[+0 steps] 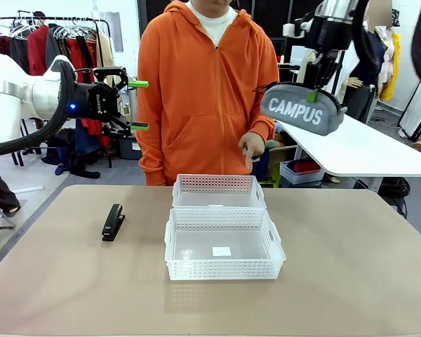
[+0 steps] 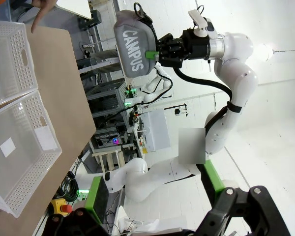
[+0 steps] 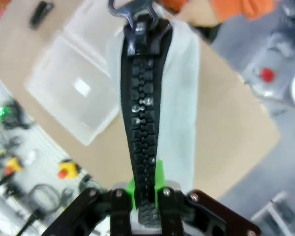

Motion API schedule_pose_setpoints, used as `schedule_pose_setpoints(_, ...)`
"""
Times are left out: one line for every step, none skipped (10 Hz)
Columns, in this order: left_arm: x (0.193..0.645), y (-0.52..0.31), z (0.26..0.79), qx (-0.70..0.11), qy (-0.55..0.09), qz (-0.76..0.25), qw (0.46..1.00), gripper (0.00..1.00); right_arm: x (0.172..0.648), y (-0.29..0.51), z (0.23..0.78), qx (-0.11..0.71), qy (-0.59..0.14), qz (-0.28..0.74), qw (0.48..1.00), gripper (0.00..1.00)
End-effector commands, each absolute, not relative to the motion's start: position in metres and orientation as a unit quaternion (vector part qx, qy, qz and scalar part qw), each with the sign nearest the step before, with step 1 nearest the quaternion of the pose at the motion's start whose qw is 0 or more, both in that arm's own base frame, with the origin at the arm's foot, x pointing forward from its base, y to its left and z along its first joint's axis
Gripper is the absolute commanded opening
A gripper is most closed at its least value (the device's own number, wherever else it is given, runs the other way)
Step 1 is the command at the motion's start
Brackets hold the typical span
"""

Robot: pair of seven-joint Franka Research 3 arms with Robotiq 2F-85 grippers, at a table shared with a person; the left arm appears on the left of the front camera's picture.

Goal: Distribute items into two baskets.
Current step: Move the picked Pencil pouch towards the Organizing basket indicated by the person, stopping as directed.

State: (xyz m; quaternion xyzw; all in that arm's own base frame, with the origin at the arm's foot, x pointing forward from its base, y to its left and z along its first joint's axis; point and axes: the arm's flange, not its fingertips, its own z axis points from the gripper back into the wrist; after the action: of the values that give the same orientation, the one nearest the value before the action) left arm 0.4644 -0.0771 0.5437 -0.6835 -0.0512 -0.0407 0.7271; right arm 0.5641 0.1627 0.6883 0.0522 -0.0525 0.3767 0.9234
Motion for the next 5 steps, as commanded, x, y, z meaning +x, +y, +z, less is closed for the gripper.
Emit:
schedule_pose_setpoints(0.464,-0.077,0.545,-0.684,-0.052,-0.041,0.727,1.00,0.585,0.197,0.689,0.012,-0.026,0.469,0.883,0.00)
schedule_pose_setpoints(0.464,-0.077,0.545,-0.684,-0.052,-0.041,0.727,1.00,0.589,0.213,0.681,0.004,-0.024,0.501,0.865,0.00)
schedule_pose_setpoints(0.464,-0.077,0.545,-0.684,-0.052,-0.041,0.727,1.00,0.588,0.229,0.670,-0.007,-0.022,0.532,0.846,0.00)
schedule_pose_setpoints(0.464,-0.077,0.545,-0.684,-0.052,-0.041,0.727,1.00,0.588,0.242,0.662,-0.017,-0.020,0.556,0.831,0.00)
schedule_pose_setpoints(0.464,-0.077,0.545,-0.684,-0.052,-0.041,0.727,1.00,0.587,0.255,0.653,-0.017,-0.019,0.572,0.820,0.00)
